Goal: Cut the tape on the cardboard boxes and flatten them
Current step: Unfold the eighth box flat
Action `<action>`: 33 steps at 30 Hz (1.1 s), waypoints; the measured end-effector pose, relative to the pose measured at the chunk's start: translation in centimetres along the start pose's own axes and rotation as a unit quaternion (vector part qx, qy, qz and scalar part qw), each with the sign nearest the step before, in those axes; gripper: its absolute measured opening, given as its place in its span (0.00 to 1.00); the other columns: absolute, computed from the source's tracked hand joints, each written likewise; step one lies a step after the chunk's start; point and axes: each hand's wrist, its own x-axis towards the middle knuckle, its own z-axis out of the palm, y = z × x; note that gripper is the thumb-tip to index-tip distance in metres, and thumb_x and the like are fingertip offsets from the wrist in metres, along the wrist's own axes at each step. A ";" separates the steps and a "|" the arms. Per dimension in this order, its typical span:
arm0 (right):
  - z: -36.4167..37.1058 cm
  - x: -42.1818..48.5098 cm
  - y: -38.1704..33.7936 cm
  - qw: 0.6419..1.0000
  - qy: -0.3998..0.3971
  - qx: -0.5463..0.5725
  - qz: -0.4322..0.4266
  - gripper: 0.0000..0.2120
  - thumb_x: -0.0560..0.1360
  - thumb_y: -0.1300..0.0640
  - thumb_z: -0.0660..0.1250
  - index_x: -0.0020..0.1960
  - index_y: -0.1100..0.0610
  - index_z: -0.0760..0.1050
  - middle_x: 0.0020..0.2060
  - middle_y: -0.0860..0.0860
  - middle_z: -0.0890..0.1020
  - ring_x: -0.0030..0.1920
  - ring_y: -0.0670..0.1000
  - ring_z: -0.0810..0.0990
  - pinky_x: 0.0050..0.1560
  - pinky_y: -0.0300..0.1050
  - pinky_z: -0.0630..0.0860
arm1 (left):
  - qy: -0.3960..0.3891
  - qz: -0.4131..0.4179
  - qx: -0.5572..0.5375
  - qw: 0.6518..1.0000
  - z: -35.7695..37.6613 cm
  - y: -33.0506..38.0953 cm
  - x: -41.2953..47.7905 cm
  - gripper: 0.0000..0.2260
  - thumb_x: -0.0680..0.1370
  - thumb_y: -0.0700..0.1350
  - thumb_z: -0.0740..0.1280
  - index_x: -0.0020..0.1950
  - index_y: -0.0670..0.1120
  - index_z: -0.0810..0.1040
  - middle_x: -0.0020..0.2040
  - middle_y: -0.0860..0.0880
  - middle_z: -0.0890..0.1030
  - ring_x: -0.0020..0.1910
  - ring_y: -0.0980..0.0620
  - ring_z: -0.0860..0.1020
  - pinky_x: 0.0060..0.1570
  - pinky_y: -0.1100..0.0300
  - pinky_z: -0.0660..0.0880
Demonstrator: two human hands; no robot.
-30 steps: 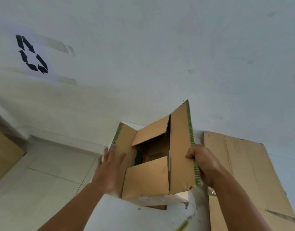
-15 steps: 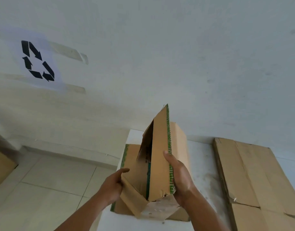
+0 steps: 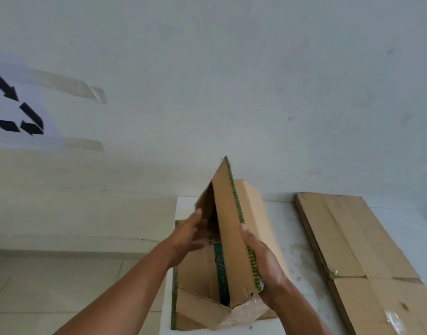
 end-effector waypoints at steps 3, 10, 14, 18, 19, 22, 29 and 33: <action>-0.2 -0.3 -0.2 0.999 -0.017 -0.040 -0.009 0.29 0.66 0.30 0.67 0.61 0.46 0.79 0.55 0.51 0.84 0.59 0.55 0.81 0.65 0.62 0.74 | 0.093 0.032 -0.069 0.993 -0.6 1.2 2.6 0.22 0.82 0.64 0.58 0.68 0.52 0.76 0.66 0.49 0.79 0.65 0.48 0.76 0.70 0.42 0.68; 0.9 -1.2 0.9 0.983 -0.066 -0.170 -0.027 0.21 0.70 0.23 0.55 0.62 0.20 0.66 0.66 0.33 0.72 0.70 0.41 0.68 0.72 0.53 0.64 | 0.079 0.079 -0.133 0.985 -2.0 2.4 3.5 0.30 0.79 0.71 0.50 0.72 0.55 0.74 0.62 0.52 0.80 0.64 0.51 0.75 0.73 0.43 0.61; 1.4 -1.2 1.9 0.969 -0.046 -0.239 -0.047 0.31 0.70 0.20 0.44 0.69 0.27 0.62 0.68 0.32 0.66 0.70 0.37 0.62 0.74 0.50 0.60 | 0.056 0.082 -0.183 0.978 -2.6 2.8 3.4 0.32 0.79 0.71 0.45 0.67 0.56 0.78 0.56 0.52 0.85 0.56 0.53 0.81 0.61 0.48 0.73; 2.2 -1.1 2.9 0.876 -0.023 -0.475 -0.084 0.26 0.79 0.32 0.49 0.73 0.40 0.64 0.71 0.40 0.59 0.71 0.43 0.58 0.72 0.46 0.56 | 0.026 0.061 -0.193 0.979 -3.1 3.8 2.9 0.34 0.78 0.72 0.50 0.67 0.49 0.78 0.61 0.41 0.83 0.59 0.41 0.81 0.55 0.46 0.77; 2.3 -1.0 3.1 0.838 -0.031 -0.536 -0.100 0.24 0.81 0.36 0.51 0.75 0.42 0.63 0.73 0.43 0.55 0.72 0.46 0.56 0.73 0.46 0.55 | 0.048 0.063 -0.148 0.986 -3.0 4.0 2.9 0.31 0.79 0.69 0.55 0.69 0.48 0.77 0.63 0.41 0.82 0.60 0.42 0.81 0.55 0.47 0.78; 2.3 -0.9 3.5 0.812 -0.032 -0.569 -0.121 0.27 0.78 0.43 0.58 0.76 0.43 0.61 0.74 0.43 0.51 0.73 0.48 0.54 0.74 0.46 0.54 | 0.225 0.127 0.208 0.944 -1.6 4.2 2.3 0.29 0.79 0.56 0.68 0.77 0.49 0.66 0.74 0.45 0.70 0.70 0.46 0.71 0.66 0.49 0.71; 0.0 -0.5 1.8 0.934 0.000 -0.337 -0.116 0.19 0.74 0.64 0.60 0.59 0.46 0.77 0.57 0.39 0.79 0.54 0.39 0.78 0.57 0.38 0.77 | -0.023 0.190 0.294 0.936 7.4 2.1 -0.5 0.29 0.83 0.55 0.62 0.82 0.52 0.55 0.72 0.49 0.74 0.68 0.52 0.74 0.67 0.61 0.67; -5.4 0.9 1.2 0.954 0.189 -0.214 -0.091 0.15 0.75 0.66 0.64 0.52 0.47 0.80 0.48 0.44 0.84 0.51 0.44 0.81 0.54 0.45 0.80 | 0.040 0.167 0.322 0.931 9.0 1.7 -1.0 0.29 0.84 0.57 0.56 0.83 0.51 0.51 0.71 0.51 0.75 0.67 0.53 0.74 0.61 0.64 0.65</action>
